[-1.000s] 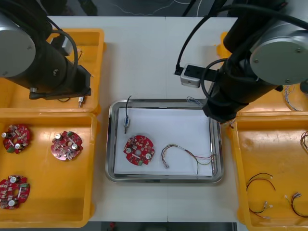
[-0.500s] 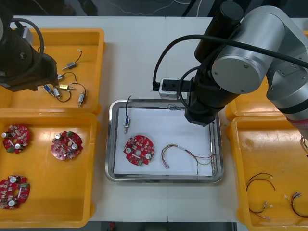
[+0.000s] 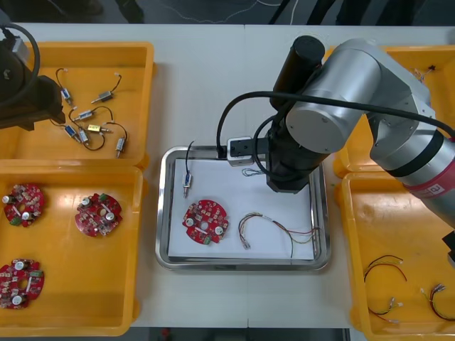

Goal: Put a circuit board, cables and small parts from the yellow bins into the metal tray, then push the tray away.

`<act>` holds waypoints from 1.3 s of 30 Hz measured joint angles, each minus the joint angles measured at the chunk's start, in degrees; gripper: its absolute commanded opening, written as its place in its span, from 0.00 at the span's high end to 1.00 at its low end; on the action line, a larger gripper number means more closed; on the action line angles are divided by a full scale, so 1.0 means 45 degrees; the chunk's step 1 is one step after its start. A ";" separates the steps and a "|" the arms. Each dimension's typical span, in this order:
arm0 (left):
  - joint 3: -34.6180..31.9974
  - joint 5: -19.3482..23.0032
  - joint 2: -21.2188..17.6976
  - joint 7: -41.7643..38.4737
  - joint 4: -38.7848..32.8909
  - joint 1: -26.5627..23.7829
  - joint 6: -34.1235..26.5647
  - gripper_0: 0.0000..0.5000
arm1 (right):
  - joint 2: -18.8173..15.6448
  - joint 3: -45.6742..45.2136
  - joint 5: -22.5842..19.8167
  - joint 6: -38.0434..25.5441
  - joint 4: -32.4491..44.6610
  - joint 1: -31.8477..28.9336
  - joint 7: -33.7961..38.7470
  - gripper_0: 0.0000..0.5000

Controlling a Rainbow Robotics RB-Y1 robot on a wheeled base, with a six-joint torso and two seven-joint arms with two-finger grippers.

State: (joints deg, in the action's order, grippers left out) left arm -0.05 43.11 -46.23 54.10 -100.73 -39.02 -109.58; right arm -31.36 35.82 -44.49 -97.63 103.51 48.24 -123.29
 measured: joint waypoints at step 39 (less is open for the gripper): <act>0.0001 -0.1324 -0.0001 0.3307 0.5047 -0.0933 0.3719 0.00 | 0.0040 0.1179 0.1508 0.2967 -0.1231 -0.0802 0.0116 0.00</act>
State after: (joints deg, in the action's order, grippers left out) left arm -0.05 37.16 -46.23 68.98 -78.02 -43.22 -92.84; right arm -31.18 41.13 -37.71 -84.28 97.98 44.63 -122.77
